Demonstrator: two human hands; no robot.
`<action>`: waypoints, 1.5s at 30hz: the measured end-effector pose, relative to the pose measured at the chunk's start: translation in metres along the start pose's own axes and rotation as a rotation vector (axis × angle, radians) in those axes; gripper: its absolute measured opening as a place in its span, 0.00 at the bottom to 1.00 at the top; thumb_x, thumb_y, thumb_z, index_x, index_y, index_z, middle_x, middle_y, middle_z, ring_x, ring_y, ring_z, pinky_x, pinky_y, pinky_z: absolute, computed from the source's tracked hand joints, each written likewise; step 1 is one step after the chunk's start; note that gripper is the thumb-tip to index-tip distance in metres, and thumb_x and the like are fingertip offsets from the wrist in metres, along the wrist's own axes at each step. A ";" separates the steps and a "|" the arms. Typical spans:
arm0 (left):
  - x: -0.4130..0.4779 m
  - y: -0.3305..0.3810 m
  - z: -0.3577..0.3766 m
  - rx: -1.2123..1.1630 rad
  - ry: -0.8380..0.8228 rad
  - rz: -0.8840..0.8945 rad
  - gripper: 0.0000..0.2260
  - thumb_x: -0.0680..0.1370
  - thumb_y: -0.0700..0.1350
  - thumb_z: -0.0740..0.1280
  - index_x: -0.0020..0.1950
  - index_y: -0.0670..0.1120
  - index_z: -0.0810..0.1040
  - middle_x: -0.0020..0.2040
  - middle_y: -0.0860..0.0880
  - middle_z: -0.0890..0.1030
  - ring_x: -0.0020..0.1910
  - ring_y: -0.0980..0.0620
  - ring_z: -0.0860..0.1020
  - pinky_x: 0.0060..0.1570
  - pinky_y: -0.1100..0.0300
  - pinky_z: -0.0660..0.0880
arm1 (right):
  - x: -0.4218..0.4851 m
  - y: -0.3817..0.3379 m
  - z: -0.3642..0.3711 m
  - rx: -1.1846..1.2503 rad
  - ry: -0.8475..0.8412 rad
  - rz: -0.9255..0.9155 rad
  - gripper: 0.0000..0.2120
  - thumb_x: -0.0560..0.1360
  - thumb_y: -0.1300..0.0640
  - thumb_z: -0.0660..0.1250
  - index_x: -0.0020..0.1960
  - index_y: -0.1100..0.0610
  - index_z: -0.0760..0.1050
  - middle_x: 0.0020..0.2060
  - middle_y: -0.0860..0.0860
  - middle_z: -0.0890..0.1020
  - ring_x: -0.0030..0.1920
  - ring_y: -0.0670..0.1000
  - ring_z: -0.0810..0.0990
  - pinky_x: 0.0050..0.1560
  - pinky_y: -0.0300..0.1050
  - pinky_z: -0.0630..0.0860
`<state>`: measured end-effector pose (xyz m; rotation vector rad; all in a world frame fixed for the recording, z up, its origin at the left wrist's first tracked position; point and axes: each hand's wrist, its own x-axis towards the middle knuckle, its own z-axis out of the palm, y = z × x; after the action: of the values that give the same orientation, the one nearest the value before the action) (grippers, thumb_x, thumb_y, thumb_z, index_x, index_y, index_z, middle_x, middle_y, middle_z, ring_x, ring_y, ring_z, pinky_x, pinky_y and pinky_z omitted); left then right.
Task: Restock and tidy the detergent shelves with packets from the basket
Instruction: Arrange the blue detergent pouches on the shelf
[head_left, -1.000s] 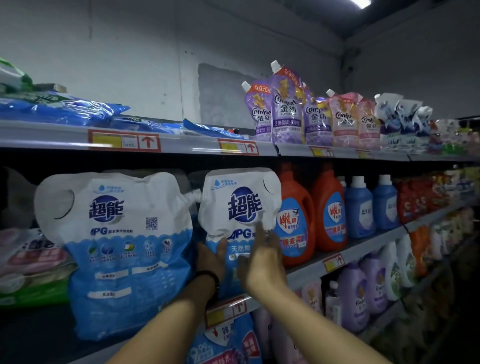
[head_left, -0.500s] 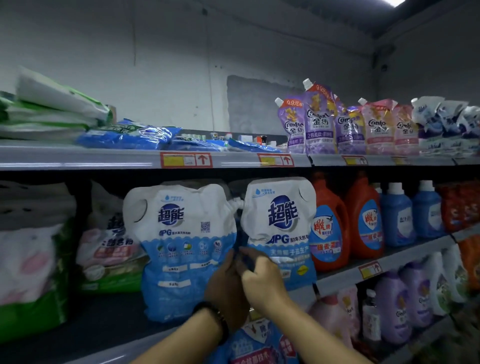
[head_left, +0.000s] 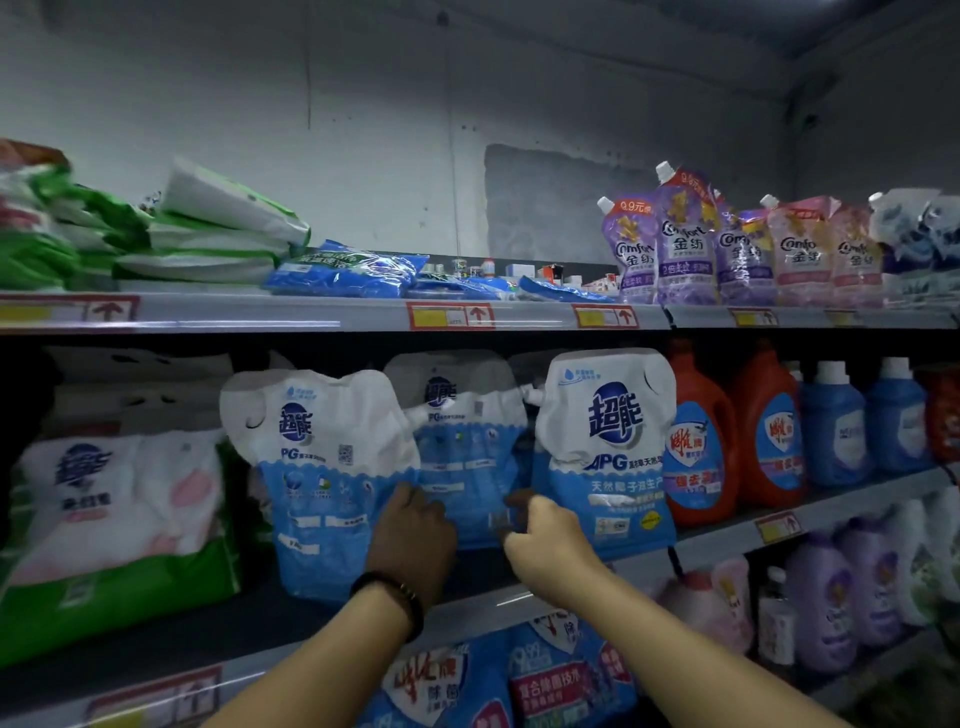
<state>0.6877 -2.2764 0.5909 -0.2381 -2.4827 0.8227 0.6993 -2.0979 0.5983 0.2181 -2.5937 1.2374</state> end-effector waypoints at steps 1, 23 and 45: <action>-0.006 -0.012 0.004 0.034 -0.015 -0.008 0.14 0.84 0.51 0.61 0.66 0.48 0.78 0.63 0.43 0.79 0.64 0.39 0.74 0.70 0.41 0.60 | 0.000 -0.004 0.006 -0.009 -0.026 -0.006 0.21 0.81 0.53 0.67 0.74 0.51 0.71 0.65 0.53 0.76 0.58 0.53 0.79 0.53 0.42 0.75; -0.044 -0.067 0.096 -0.551 0.212 -0.263 0.10 0.70 0.55 0.73 0.49 0.67 0.82 0.64 0.63 0.80 0.68 0.49 0.77 0.59 0.46 0.61 | 0.094 -0.069 0.123 -0.755 0.177 -0.325 0.31 0.83 0.52 0.64 0.81 0.60 0.58 0.77 0.62 0.65 0.75 0.64 0.67 0.66 0.58 0.76; -0.041 -0.070 0.098 -0.693 0.204 -0.300 0.36 0.68 0.57 0.73 0.76 0.60 0.69 0.65 0.60 0.80 0.63 0.51 0.78 0.57 0.50 0.62 | 0.111 -0.036 0.080 -0.474 0.058 -0.602 0.05 0.86 0.49 0.59 0.61 0.44 0.72 0.56 0.51 0.81 0.57 0.58 0.81 0.54 0.56 0.77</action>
<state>0.6715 -2.3947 0.5485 -0.1647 -2.4320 -0.1941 0.5882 -2.1850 0.6093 0.7734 -2.4046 0.4075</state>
